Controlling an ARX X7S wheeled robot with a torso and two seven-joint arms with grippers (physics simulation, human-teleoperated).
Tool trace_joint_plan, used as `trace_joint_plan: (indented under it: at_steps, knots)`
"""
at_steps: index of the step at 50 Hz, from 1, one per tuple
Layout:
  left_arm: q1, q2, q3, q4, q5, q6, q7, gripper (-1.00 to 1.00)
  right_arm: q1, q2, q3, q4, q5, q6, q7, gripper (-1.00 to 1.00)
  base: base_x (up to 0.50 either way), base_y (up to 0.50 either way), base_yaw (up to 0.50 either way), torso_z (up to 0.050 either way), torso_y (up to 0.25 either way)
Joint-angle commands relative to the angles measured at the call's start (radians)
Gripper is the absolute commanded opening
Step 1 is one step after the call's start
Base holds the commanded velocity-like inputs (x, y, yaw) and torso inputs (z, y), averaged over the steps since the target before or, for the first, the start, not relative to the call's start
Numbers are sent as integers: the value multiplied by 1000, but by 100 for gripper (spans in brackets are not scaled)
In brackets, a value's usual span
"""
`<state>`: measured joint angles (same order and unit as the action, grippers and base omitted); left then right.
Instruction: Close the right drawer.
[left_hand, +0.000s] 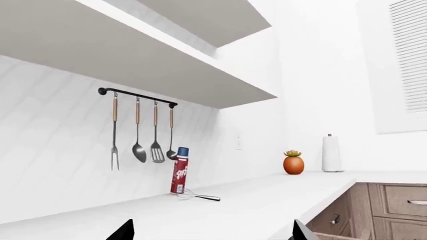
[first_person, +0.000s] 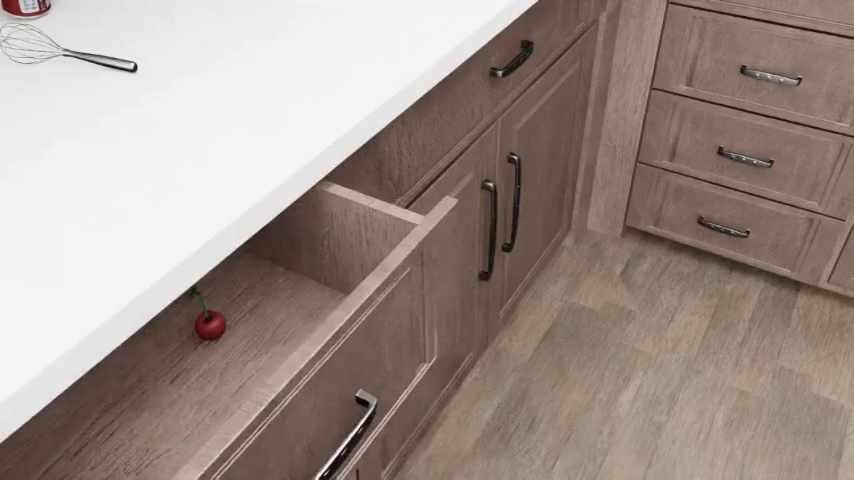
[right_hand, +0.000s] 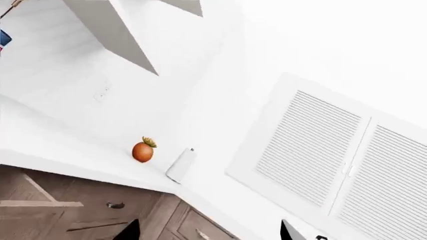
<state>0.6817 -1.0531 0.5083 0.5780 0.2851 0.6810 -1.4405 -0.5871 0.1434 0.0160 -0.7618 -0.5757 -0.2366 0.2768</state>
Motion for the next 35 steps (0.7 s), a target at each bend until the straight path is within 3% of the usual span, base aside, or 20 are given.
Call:
trace_joint_plan:
  at_steps: [1, 9, 10, 14, 15, 16, 20, 24, 29, 35]
  knots:
    - [-17, 4, 1, 6, -17, -11, 15, 100, -158, 27, 114, 45, 38, -116, 103, 100, 0, 0, 0, 0, 0]
    - [-15, 6, 16, 111, 75, -92, 98, 100, -165, 26, 111, 13, 38, -113, 93, 100, 0, 0, 0, 0, 0]
    - [-54, 40, 71, 135, 104, -146, 218, 100, -170, 27, 114, 3, 40, -111, 90, 100, 0, 0, 0, 0, 0]
    - [-165, 136, 207, 146, 135, -254, 505, 100, -180, 28, 121, -10, 46, -113, 87, 100, 0, 0, 0, 0, 0]
    - [-167, 138, 208, 146, 135, -256, 507, 100, -180, 27, 122, -10, 46, -114, 86, 100, 0, 0, 0, 0, 0]
    - [-226, 181, 270, 120, 102, -280, 626, 100, -179, 28, 125, -7, 48, -114, 87, 100, 0, 0, 0, 0, 0]
    - [-341, 267, 318, 130, 24, -398, 799, 100, -170, 34, 132, 13, 59, -115, 89, 100, 0, 0, 0, 0, 0]
    - [-418, 334, 334, 143, -42, -516, 896, 100, -158, 37, 132, 35, 72, -118, 90, 100, 0, 0, 0, 0, 0]
    - [-508, 467, 396, 32, 37, -671, 991, 100, -152, 44, 132, 63, 83, -125, 99, 100, 0, 0, 0, 0, 0]
    - [-582, 543, 444, -223, 6, -592, 1010, 100, -172, 41, 137, 82, 81, -138, 114, 100, 0, 0, 0, 0, 0]
